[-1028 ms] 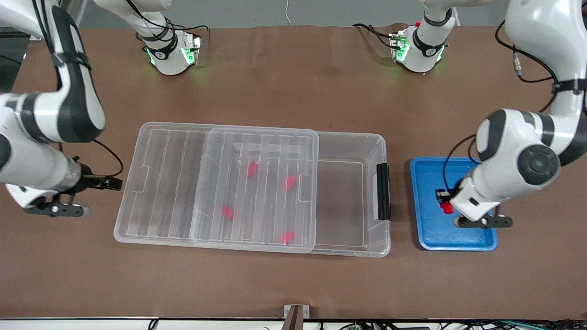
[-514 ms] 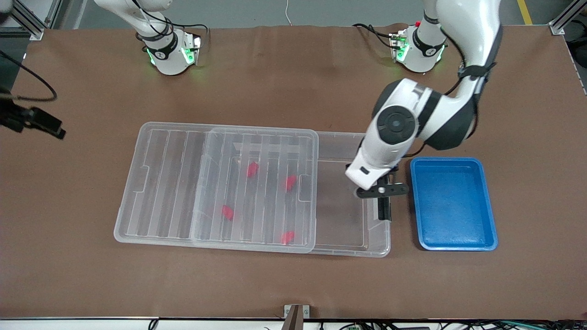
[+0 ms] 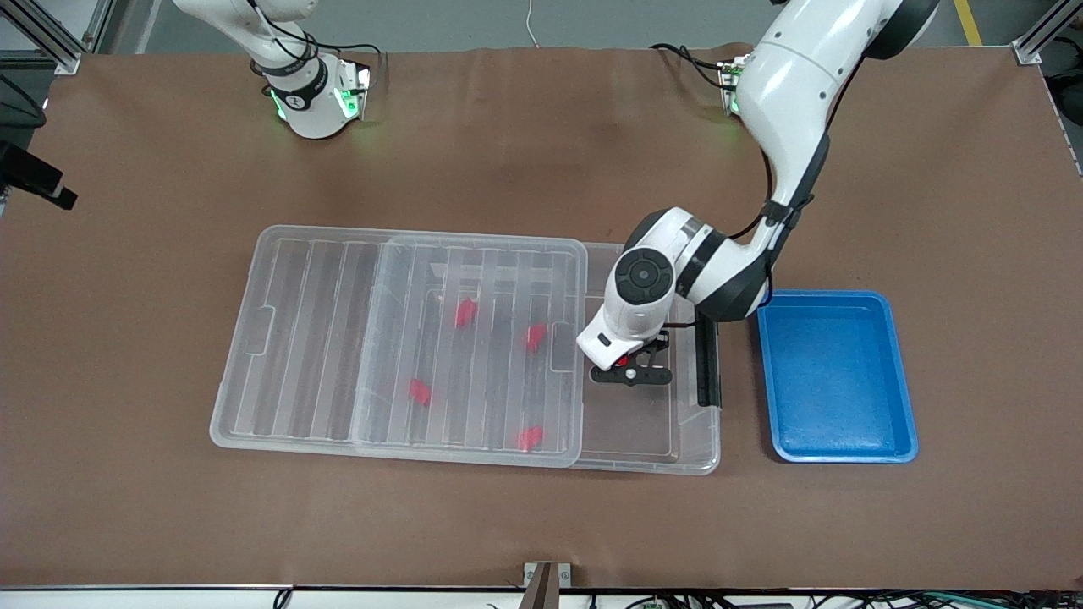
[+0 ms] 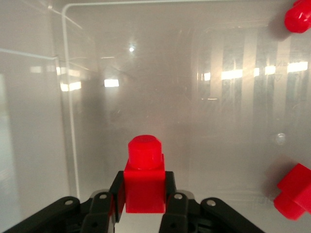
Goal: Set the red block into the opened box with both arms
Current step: 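Carry the red block with the left gripper over the opened box, then lower the red block into the box and open the left gripper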
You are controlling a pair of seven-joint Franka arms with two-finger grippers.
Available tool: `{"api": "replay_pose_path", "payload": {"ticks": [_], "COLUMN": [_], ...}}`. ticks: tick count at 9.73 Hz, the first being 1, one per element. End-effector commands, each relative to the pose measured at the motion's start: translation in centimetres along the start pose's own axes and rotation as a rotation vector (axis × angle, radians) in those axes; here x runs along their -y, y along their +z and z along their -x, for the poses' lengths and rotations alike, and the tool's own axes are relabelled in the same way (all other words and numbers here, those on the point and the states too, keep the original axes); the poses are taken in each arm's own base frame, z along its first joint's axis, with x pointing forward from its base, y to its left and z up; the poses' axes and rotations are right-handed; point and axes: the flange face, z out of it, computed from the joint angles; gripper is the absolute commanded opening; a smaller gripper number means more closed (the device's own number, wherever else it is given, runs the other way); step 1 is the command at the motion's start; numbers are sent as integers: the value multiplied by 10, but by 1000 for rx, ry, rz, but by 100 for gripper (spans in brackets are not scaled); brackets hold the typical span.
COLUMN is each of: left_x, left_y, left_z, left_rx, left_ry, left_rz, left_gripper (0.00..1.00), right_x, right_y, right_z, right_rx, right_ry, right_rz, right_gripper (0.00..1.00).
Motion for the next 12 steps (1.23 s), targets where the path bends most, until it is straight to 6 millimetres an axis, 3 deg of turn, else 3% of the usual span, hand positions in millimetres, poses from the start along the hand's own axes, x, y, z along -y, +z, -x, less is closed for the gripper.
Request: {"api": "replay_pose_path", "payload": {"ticks": [1, 4, 5, 6, 7, 12], "left_x": [3, 4, 5, 5, 5, 22], "left_y": [36, 59, 64, 64, 59, 11], "left_z": [-5, -6, -5, -5, -6, -22], "left_rx": [3, 0, 4, 5, -1, -51], "left_ry": [56, 78, 77, 69, 70, 31], "left_rz": [-7, 15, 14, 15, 16, 29], "left_gripper": [12, 31, 43, 68, 100, 100], "right_x": [0, 0, 0, 0, 0, 1], "right_y": [-1, -2, -1, -1, -1, -1], "right_z": [6, 7, 6, 6, 6, 6], "right_rx": [-10, -8, -7, -7, -7, -8], "right_ry": [-14, -14, -14, -14, -13, -14], "right_rz": [-18, -18, -18, -18, -18, -17], "right_gripper": [100, 100, 100, 100, 100, 100]}}
